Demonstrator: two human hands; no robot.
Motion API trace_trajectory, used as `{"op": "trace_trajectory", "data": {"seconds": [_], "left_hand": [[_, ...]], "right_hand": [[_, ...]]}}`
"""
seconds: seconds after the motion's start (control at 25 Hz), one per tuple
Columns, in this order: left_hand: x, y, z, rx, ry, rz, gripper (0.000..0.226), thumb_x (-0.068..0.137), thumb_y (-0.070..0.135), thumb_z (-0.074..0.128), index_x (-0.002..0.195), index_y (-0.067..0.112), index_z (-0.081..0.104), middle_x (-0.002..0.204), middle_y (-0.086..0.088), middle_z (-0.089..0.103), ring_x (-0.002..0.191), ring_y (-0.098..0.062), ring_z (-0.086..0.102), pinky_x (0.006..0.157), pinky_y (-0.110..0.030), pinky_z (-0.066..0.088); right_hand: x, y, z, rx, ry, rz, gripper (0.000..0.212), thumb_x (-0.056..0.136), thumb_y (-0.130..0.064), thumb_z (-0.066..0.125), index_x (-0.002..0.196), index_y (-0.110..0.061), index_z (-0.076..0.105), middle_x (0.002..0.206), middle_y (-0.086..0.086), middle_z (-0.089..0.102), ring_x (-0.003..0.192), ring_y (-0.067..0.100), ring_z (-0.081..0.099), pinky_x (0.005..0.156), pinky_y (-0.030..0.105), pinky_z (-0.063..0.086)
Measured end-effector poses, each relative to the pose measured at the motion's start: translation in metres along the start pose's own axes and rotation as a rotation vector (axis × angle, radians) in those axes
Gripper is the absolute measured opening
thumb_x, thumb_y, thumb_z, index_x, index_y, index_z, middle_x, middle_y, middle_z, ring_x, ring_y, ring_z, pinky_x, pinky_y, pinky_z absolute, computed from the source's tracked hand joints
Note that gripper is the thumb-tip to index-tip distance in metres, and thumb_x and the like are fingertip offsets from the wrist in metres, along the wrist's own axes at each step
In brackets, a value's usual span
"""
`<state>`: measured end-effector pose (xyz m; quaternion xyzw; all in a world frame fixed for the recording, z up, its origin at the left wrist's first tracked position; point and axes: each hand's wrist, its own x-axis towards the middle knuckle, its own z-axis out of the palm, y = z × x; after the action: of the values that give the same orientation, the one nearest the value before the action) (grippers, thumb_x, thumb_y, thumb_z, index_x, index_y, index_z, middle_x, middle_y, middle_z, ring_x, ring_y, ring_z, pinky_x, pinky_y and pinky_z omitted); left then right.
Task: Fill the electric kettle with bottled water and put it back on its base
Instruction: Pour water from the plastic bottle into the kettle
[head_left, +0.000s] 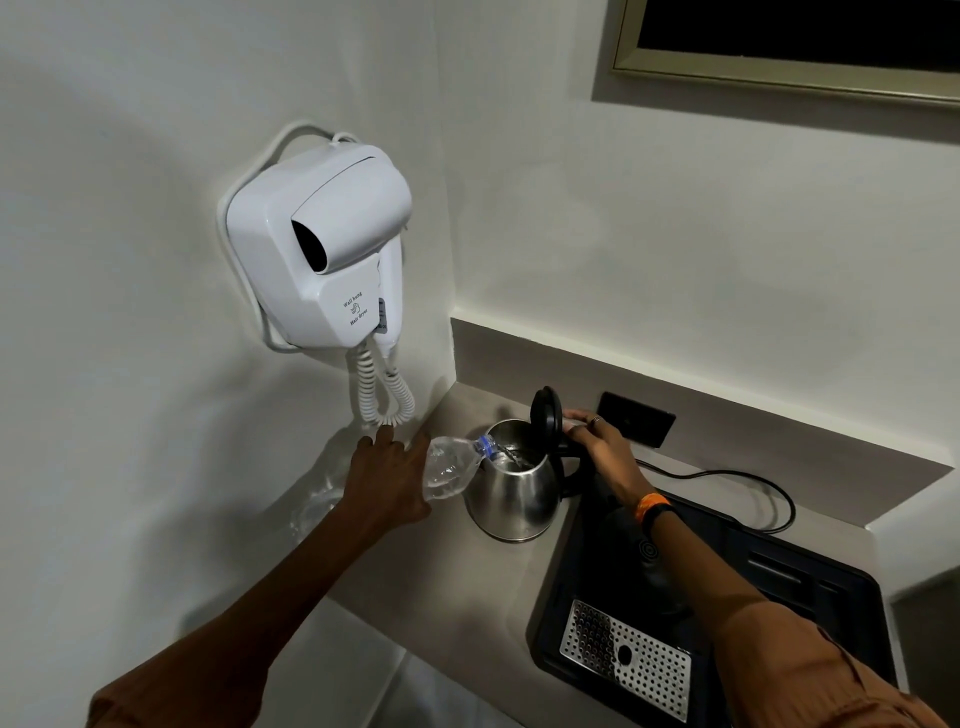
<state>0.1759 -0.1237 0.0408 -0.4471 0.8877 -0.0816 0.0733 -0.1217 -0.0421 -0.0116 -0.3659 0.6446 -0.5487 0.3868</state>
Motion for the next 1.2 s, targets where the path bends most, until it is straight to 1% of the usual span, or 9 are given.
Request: {"op": "trace_trajectory", "data": {"seconds": [0.12, 0.32, 0.48, 0.64, 0.84, 0.92, 1.04, 1.12, 1.2], "left_hand": [[-0.001, 0.002, 0.003, -0.011, 0.002, -0.008, 0.089, 0.041, 0.044, 0.082, 0.120, 0.010, 0.060, 0.074, -0.014, 0.073, 0.092, -0.039, 0.064, 0.070, -0.044, 0.052], [-0.004, 0.006, 0.010, -0.010, 0.071, -0.020, 0.089, 0.031, 0.040, 0.083, 0.111, 0.006, 0.065, 0.062, -0.012, 0.069, 0.079, -0.038, 0.064, 0.061, -0.042, 0.051], [-0.003, 0.007, 0.013, -0.008, 0.116, -0.020, 0.087, 0.030, 0.041, 0.084, 0.108, 0.007, 0.066, 0.061, -0.011, 0.069, 0.076, -0.037, 0.063, 0.058, -0.041, 0.051], [-0.002, 0.007, 0.019, -0.051, 0.145, -0.034, 0.088, 0.031, 0.043, 0.082, 0.111, 0.008, 0.064, 0.061, -0.009, 0.069, 0.076, -0.036, 0.063, 0.059, -0.041, 0.050], [-0.009, 0.011, 0.035, -0.303, 0.180, -0.107, 0.080, 0.039, 0.048, 0.075, 0.110, 0.014, 0.057, 0.067, -0.004, 0.069, 0.077, -0.034, 0.061, 0.064, -0.038, 0.048], [-0.018, 0.017, 0.046, -0.499, 0.220, -0.205, 0.081, 0.042, 0.049, 0.082, 0.112, 0.015, 0.057, 0.075, -0.007, 0.067, 0.078, -0.037, 0.061, 0.067, -0.039, 0.050], [-0.033, 0.028, 0.064, -0.804, 0.202, -0.460, 0.092, 0.045, 0.056, 0.085, 0.124, 0.023, 0.050, 0.093, -0.014, 0.059, 0.084, -0.039, 0.063, 0.076, -0.039, 0.052], [-0.040, 0.037, 0.077, -0.930, 0.285, -0.530, 0.088, 0.045, 0.060, 0.082, 0.119, 0.029, 0.049, 0.093, -0.007, 0.057, 0.082, -0.033, 0.064, 0.073, -0.034, 0.052], [-0.042, 0.045, 0.083, -1.032, 0.338, -0.556, 0.087, 0.045, 0.057, 0.086, 0.118, 0.031, 0.048, 0.096, -0.004, 0.057, 0.084, -0.028, 0.063, 0.075, -0.031, 0.050]], "right_hand": [[-0.001, 0.001, 0.001, -0.019, -0.017, -0.014, 0.028, 0.099, -0.018, 0.060, 0.124, -0.009, 0.068, 0.116, 0.005, 0.073, 0.103, 0.011, 0.072, 0.089, 0.022, 0.054], [0.000, 0.004, 0.001, -0.067, -0.023, -0.011, 0.030, 0.098, -0.019, 0.060, 0.126, -0.010, 0.068, 0.120, 0.007, 0.073, 0.107, 0.017, 0.071, 0.099, 0.033, 0.054], [0.001, 0.006, -0.001, -0.098, -0.020, 0.000, 0.030, 0.097, -0.019, 0.060, 0.126, -0.013, 0.068, 0.121, 0.008, 0.072, 0.110, 0.019, 0.070, 0.103, 0.040, 0.054], [0.002, 0.003, 0.000, -0.131, -0.008, 0.008, 0.030, 0.097, -0.015, 0.058, 0.125, -0.014, 0.068, 0.121, 0.008, 0.072, 0.110, 0.019, 0.069, 0.105, 0.041, 0.052], [0.001, 0.005, 0.001, -0.131, -0.004, 0.009, 0.030, 0.098, -0.016, 0.058, 0.126, -0.015, 0.068, 0.124, 0.007, 0.070, 0.112, 0.018, 0.067, 0.106, 0.040, 0.051], [-0.001, 0.004, 0.001, -0.131, 0.001, 0.010, 0.029, 0.098, -0.016, 0.058, 0.126, -0.014, 0.068, 0.124, 0.007, 0.071, 0.111, 0.017, 0.068, 0.104, 0.038, 0.051], [-0.001, 0.002, 0.003, -0.133, -0.013, 0.004, 0.030, 0.099, -0.014, 0.056, 0.126, -0.012, 0.067, 0.123, 0.008, 0.071, 0.109, 0.016, 0.068, 0.099, 0.031, 0.051], [-0.002, -0.001, 0.004, -0.140, -0.015, -0.007, 0.030, 0.099, -0.012, 0.055, 0.127, -0.010, 0.067, 0.123, 0.009, 0.070, 0.109, 0.016, 0.067, 0.095, 0.027, 0.049], [-0.004, -0.004, 0.003, -0.147, -0.016, -0.003, 0.031, 0.100, -0.011, 0.053, 0.128, -0.008, 0.065, 0.123, 0.008, 0.069, 0.105, 0.011, 0.066, 0.087, 0.017, 0.048]]}}
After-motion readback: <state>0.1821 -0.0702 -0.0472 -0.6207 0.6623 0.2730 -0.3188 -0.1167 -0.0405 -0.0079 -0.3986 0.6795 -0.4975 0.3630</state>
